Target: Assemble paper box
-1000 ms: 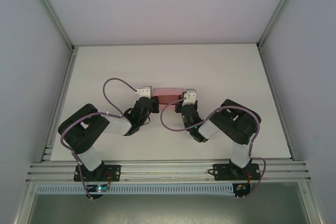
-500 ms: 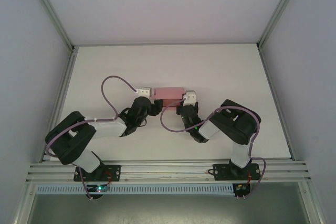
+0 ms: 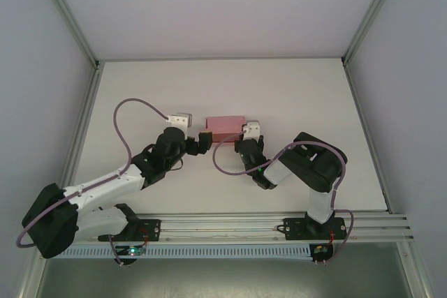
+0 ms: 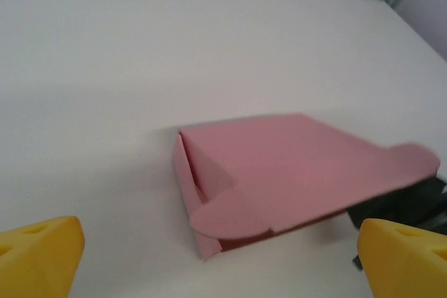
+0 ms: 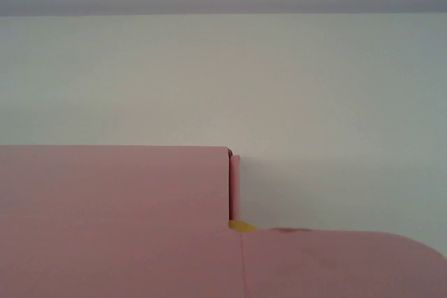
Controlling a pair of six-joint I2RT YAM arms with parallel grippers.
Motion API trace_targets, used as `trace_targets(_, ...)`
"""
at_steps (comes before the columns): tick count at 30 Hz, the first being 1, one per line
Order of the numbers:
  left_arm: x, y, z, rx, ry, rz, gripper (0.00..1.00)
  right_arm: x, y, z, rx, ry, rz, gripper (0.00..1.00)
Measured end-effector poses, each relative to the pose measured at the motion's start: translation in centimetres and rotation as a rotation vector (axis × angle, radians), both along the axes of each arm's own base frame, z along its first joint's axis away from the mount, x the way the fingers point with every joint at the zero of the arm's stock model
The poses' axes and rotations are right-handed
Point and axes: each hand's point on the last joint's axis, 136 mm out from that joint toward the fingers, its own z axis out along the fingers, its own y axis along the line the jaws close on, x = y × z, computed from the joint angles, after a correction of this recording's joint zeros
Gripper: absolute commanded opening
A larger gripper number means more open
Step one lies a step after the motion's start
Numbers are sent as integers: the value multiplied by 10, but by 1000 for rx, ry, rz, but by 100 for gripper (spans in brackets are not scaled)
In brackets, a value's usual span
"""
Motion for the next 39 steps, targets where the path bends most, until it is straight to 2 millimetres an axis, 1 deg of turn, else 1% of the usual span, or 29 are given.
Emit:
trace_targets(3,16,4,20,-41,24,62,100,0,0,-1,-8,3,3,7)
trace_targets(4,25,7,23,-57,36,87,100,0,0,-1,-12,5,4,8)
trace_targets(6,45,12,18,-94,83,128,100,-1,1,-2,-17,9,8,8)
trace_targets(7,54,15,12,-107,112,145,100,-1,1,-3,-21,11,11,9)
trace_targets(9,71,19,-11,-135,195,169,100,-1,1,-5,-32,20,16,10)
trace_targets(11,82,18,-35,-168,274,172,100,-1,1,-6,-37,24,16,11)
trace_targets(13,88,12,-59,-212,349,153,99,-1,1,-7,-43,25,18,12)
trace_targets(14,90,8,-69,-233,383,139,97,-1,1,-7,-47,27,19,12)
trace_targets(15,90,3,-79,-251,416,124,96,-1,1,-7,-52,28,20,13)
trace_targets(17,88,-7,-94,-279,469,91,92,-1,2,-7,-61,30,23,13)
trace_targets(19,87,-15,-100,-307,499,58,88,0,3,-7,-66,32,27,13)
trace_targets(23,89,-29,-97,-365,505,-1,79,1,6,-7,-72,38,34,13)
trace_targets(26,90,-36,-93,-395,500,-30,78,2,6,-8,-76,42,34,13)
trace_targets(31,90,-36,-94,-424,495,-40,78,2,7,-8,-80,46,35,13)
trace_targets(35,87,-34,-98,-419,501,-31,71,3,9,-8,-89,49,32,14)
trace_targets(36,87,-33,-99,-417,501,-30,70,2,10,-8,-92,50,33,14)
trace_targets(39,86,-31,-103,-411,504,-23,65,0,10,-8,-98,55,35,19)
